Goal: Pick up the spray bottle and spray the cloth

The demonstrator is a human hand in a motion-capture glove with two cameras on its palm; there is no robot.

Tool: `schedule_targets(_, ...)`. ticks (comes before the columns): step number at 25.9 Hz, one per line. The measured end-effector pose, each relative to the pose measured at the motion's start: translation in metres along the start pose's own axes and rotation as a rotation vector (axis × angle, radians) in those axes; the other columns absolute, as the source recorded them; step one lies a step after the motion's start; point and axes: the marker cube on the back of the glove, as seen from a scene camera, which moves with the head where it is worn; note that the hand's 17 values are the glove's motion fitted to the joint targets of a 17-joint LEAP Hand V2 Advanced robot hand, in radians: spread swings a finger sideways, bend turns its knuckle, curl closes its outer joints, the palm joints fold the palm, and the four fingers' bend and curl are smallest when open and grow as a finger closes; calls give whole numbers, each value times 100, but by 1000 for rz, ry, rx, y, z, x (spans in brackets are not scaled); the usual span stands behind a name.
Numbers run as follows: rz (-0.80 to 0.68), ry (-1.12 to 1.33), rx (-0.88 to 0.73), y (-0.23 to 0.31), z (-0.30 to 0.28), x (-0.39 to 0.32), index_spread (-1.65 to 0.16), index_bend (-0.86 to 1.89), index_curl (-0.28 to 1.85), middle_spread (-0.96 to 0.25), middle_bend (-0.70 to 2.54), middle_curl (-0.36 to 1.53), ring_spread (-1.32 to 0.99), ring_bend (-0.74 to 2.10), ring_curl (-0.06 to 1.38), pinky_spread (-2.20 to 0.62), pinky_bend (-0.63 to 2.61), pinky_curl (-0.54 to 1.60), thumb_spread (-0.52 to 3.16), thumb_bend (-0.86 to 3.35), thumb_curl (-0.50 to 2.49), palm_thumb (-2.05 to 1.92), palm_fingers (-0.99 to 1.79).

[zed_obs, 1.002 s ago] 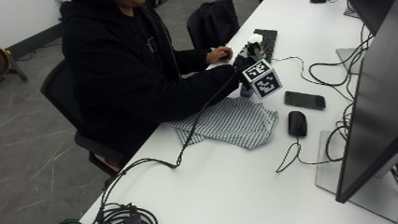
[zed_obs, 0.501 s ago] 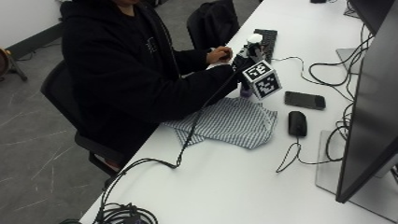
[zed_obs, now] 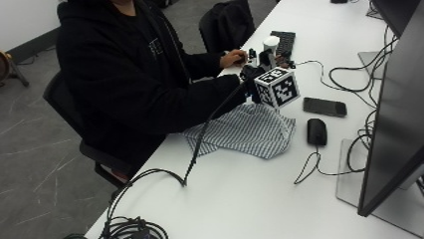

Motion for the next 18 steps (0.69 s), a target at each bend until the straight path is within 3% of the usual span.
schedule_targets(5, 79, 210, -84, 49, -31, -3, -38, 5, 31, -1, 16, 42, -1, 53, 43, 17, 43, 41, 83, -6, 57, 77, 11)
schedule_targets(18, 291, 837, -97, 188, -45, -19, -46, 12, 24, -1, 20, 38, 3, 48, 36, 19, 41, 38, 97, -6, 44, 58, 2)
